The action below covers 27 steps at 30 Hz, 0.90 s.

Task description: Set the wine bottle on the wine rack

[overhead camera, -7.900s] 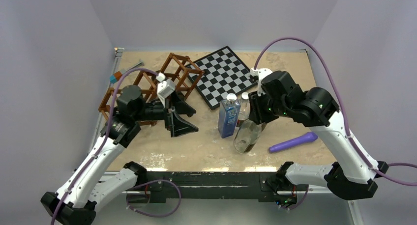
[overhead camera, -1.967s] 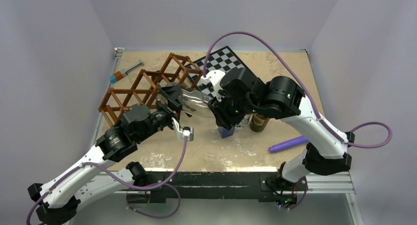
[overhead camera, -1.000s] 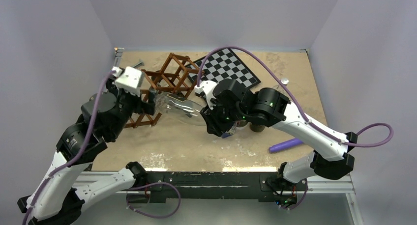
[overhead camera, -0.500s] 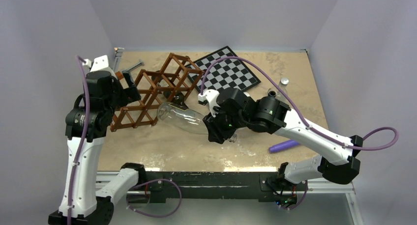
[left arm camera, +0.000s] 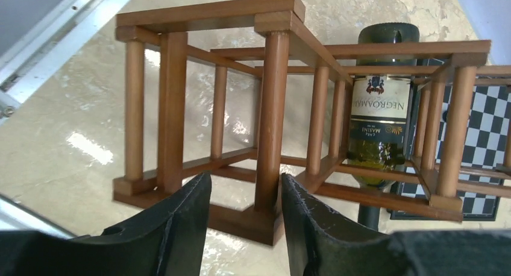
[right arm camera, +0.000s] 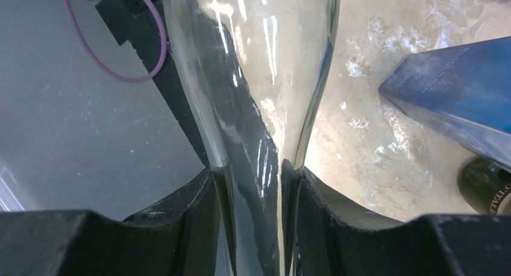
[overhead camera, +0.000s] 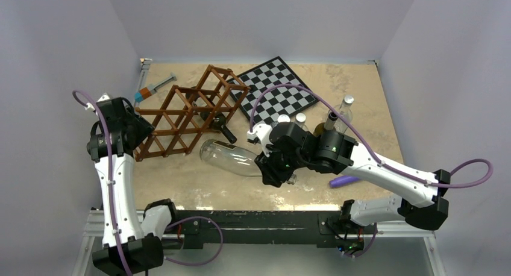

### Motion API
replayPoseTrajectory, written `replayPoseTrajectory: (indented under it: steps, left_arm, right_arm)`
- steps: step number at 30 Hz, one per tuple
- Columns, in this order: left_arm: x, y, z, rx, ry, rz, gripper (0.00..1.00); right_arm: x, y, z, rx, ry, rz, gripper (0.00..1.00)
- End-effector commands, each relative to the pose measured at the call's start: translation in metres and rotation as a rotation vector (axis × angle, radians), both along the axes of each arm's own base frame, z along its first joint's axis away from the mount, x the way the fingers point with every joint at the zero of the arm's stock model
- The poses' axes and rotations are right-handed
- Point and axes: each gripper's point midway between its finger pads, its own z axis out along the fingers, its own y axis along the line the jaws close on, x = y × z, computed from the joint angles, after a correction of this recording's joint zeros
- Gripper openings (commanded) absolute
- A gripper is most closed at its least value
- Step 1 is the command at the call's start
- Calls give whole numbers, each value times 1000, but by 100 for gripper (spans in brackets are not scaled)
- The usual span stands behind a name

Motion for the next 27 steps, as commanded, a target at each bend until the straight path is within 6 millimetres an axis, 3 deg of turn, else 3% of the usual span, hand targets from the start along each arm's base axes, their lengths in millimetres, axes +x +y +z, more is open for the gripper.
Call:
replayPoseTrajectory:
  steps: [1, 4, 6, 13, 17, 22, 27]
  left_arm:
    - [30, -4, -1, -96, -103, 1, 50]
    - [39, -4, -4, -114, -138, -12, 50]
    - [40, -4, -9, -140, -128, -14, 44]
    - [42, -23, -12, -243, -142, -75, 0]
    - [36, -32, -13, -292, -134, -83, 0]
    - [26, -28, -14, -270, -129, -37, 0]
    - [29, -34, -22, -314, -133, -41, 0]
  right_arm:
    - [9, 38, 70, 314, -181, 41, 0]
    - [8, 43, 64, 307, -194, 40, 0]
    - [5, 50, 62, 305, -183, 39, 0]
    - [5, 79, 45, 334, -133, -35, 0]
    - [9, 92, 30, 336, -115, -111, 0]
    - [21, 99, 8, 352, -123, -206, 0]
    - [30, 107, -13, 362, -170, -239, 0]
